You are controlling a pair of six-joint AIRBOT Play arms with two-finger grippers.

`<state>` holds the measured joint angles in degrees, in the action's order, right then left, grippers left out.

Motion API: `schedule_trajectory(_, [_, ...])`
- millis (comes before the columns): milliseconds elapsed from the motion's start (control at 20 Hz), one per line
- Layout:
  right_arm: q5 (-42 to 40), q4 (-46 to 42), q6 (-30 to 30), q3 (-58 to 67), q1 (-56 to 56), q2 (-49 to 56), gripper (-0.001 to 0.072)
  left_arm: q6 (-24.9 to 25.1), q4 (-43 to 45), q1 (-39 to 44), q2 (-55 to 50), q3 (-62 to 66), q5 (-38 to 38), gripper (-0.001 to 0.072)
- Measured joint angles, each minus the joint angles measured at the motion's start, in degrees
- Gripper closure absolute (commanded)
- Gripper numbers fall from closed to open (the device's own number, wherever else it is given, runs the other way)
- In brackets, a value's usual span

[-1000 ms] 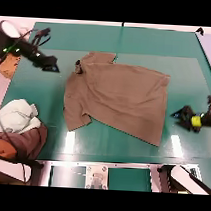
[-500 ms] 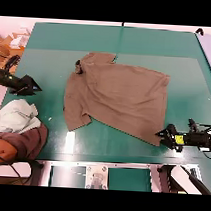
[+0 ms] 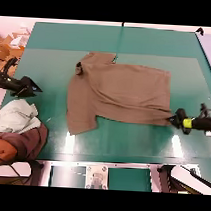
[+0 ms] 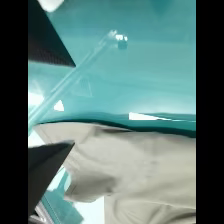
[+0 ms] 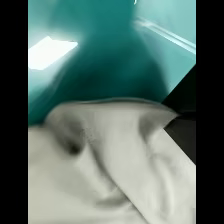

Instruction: Fold the shirts.

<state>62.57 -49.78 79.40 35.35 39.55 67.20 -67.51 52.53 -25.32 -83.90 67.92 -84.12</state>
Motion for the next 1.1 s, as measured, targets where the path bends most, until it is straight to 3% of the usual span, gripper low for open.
schedule_trajectory(250, [-1.9, -0.8, 0.9, 6.0, -1.3, 4.9, 0.0701, 2.6, -6.3, 5.1, 0.0, -13.4, 7.6, 0.0084])
schedule_trajectory(550, [-3.6, -1.3, 0.9, 7.3, -1.8, 7.1, 0.0701, 6.8, -20.2, 18.7, -0.1, -23.3, 26.8, 0.0088])
schedule_trajectory(600, [-3.7, -1.4, 0.7, 7.3, -1.9, 7.3, 0.0701, 7.2, -22.1, 21.0, -0.3, -23.8, 29.6, 0.0135])
schedule_trajectory(700, [-3.9, -1.4, 0.4, 7.4, -1.9, 7.4, 0.0701, 7.6, -24.1, 24.5, -1.0, -24.3, 34.0, 0.0338])
schedule_trajectory(750, [-3.9, -1.4, 0.3, 7.4, -1.9, 7.5, 0.0701, 7.7, -24.7, 25.8, -1.6, -24.5, 35.3, 0.0593])
schedule_trajectory(800, [-3.9, -1.4, 0.2, 7.4, -1.9, 7.5, 0.0701, 7.7, -24.7, 26.7, -2.2, -24.7, 36.6, 0.0687])
schedule_trajectory(950, [-2.3, -0.7, -0.2, 7.8, -1.9, 7.2, 0.0702, 8.5, -24.3, 27.1, -2.2, -23.7, 36.7, 0.0689])
schedule_trajectory(1100, [1.9, 3.3, -1.2, 11.0, -1.9, 4.8, 0.0702, 8.2, -21.9, 25.0, 3.0, -19.1, 31.8, 0.0689])
